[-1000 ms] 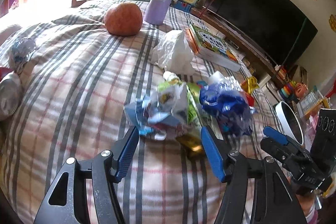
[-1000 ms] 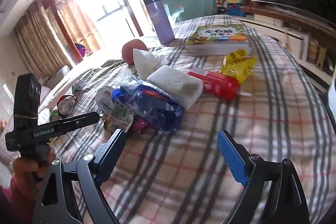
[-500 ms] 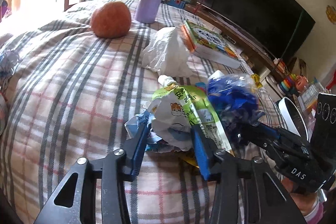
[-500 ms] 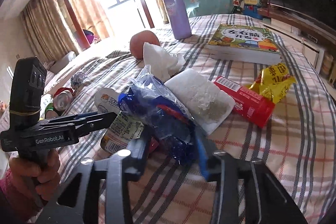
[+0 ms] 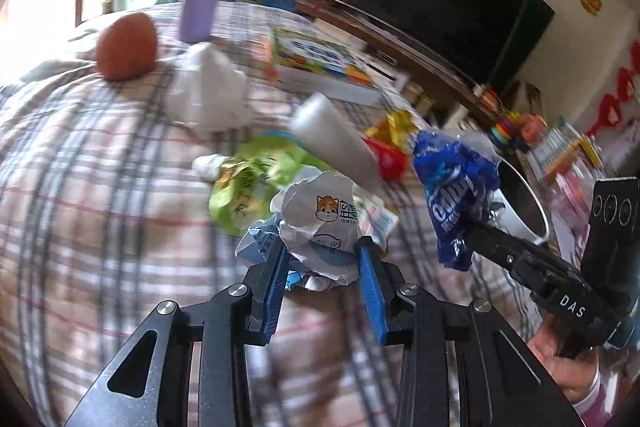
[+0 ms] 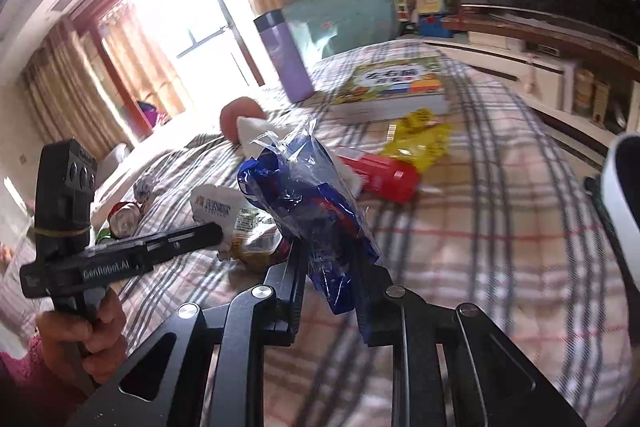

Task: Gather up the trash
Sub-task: 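Carry the white wrapper and blue bag over the bin opening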

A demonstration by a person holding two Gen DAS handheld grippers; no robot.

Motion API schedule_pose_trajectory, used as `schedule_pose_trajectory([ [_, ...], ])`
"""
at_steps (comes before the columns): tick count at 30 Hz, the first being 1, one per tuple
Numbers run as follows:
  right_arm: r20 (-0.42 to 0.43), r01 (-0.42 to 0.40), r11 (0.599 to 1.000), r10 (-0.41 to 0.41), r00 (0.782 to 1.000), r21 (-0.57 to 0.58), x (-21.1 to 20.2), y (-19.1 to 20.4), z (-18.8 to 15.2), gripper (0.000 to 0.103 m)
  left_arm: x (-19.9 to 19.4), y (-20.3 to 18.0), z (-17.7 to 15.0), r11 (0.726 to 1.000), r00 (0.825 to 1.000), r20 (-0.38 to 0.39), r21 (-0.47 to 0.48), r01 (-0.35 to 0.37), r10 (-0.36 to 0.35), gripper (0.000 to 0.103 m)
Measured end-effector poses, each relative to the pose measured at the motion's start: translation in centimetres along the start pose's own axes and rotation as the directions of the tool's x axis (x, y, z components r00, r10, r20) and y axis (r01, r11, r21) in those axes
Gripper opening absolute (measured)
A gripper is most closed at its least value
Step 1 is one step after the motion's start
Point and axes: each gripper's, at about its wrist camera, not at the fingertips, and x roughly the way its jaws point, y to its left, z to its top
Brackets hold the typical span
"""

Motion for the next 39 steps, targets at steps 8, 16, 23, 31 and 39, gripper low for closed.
schedule_pose_trajectory([
  [8,0.043,0.056,0.996,-0.059,0.997,0.071,-3.7,-3.1,-1.1,0.021,2.4,-3.4,0.8,0.995,0.997,-0.032,0.067,0.068,-0.066,0.033],
  [16,0.081,0.117,0.982,-0.130,0.988,0.146,-7.5,-6.8,-2.2,0.021,4.6,-6.9,1.7,0.982,0.991,-0.063,0.144,0.125,-0.117,0.033],
  [23,0.111,0.155,0.968,-0.178,0.978,0.195,-10.2,-9.7,-2.9,0.021,7.3,-10.4,2.5,0.966,0.984,-0.104,0.201,0.164,-0.145,0.033],
  [31,0.129,0.181,0.953,-0.217,0.968,0.244,-12.3,-12.3,-3.6,0.021,9.5,-14.0,2.9,0.948,0.979,-0.134,0.257,0.187,-0.156,0.033],
  [39,0.134,0.200,0.935,-0.247,0.960,0.291,-14.0,-14.9,-4.5,0.021,11.6,-17.1,3.3,0.937,0.975,-0.151,0.287,0.200,-0.162,0.033],
])
